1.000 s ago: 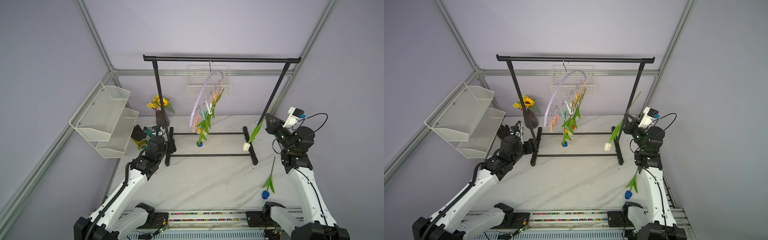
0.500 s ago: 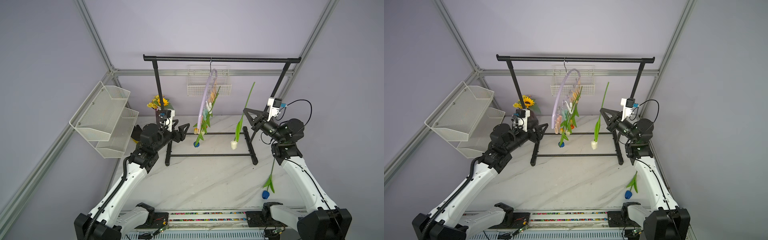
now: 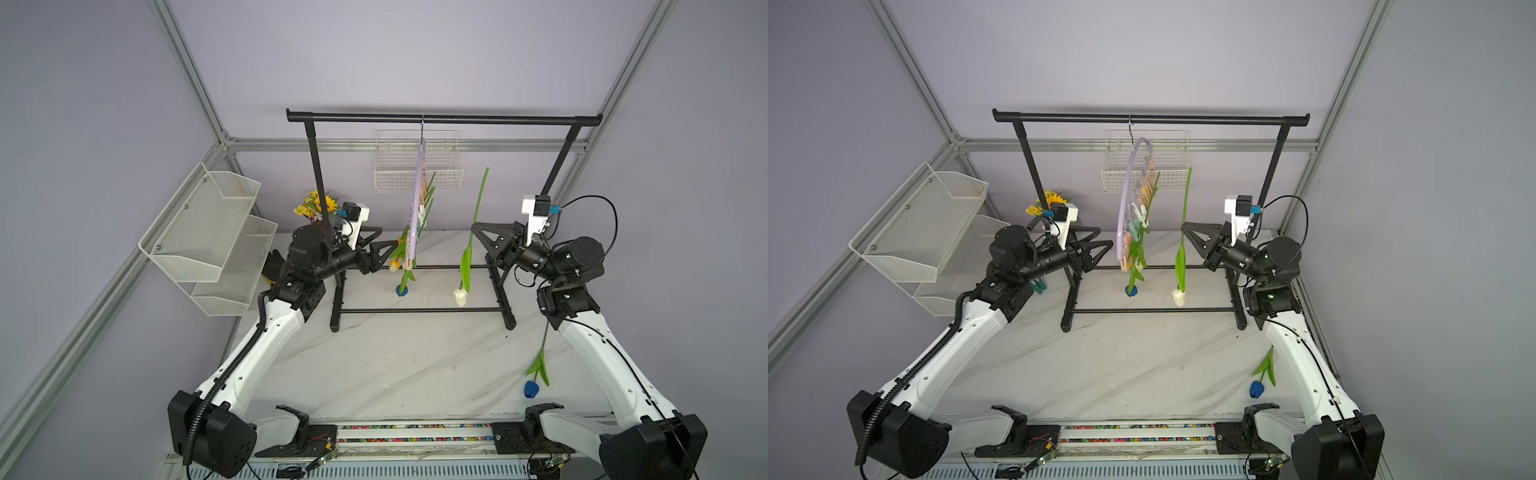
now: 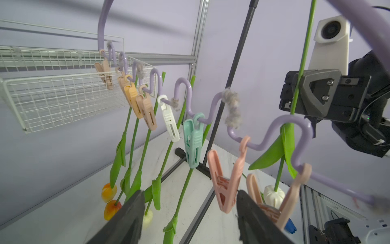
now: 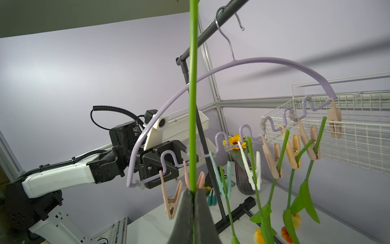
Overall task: Dry the flowers on a clothes hanger
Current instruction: Open the clamp at the hanger.
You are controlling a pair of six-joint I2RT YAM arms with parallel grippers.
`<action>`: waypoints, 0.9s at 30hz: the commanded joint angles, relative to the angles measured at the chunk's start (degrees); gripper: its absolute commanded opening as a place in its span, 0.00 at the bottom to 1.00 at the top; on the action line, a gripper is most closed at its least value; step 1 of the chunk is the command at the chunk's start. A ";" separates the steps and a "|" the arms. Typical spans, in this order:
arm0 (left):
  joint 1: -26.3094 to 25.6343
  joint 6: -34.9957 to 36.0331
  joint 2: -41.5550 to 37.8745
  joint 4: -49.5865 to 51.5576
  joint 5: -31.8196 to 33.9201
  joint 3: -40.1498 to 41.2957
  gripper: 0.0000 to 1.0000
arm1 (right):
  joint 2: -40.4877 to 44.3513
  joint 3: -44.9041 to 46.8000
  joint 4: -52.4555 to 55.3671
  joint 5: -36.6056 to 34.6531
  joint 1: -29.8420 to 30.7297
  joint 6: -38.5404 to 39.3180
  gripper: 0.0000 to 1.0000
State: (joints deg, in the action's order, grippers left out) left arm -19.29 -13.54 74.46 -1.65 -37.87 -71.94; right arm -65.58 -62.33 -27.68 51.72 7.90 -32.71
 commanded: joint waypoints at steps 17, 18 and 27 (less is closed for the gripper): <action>-3.94 -4.85 12.81 -4.75 -15.65 -11.22 0.61 | -2.10 7.92 -4.50 -6.55 3.47 -3.88 0.00; -4.21 -4.68 13.16 -4.45 -15.90 -11.69 0.61 | -2.57 7.79 -4.52 -6.61 3.60 -3.88 0.00; -5.94 -2.20 14.13 -2.78 -16.54 -13.14 0.60 | -5.08 6.46 -1.81 -7.38 5.22 -2.42 0.00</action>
State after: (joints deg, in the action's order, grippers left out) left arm -24.77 -17.28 88.53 -4.43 -53.36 -83.37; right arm -70.35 -54.59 -29.12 45.54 12.51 -35.83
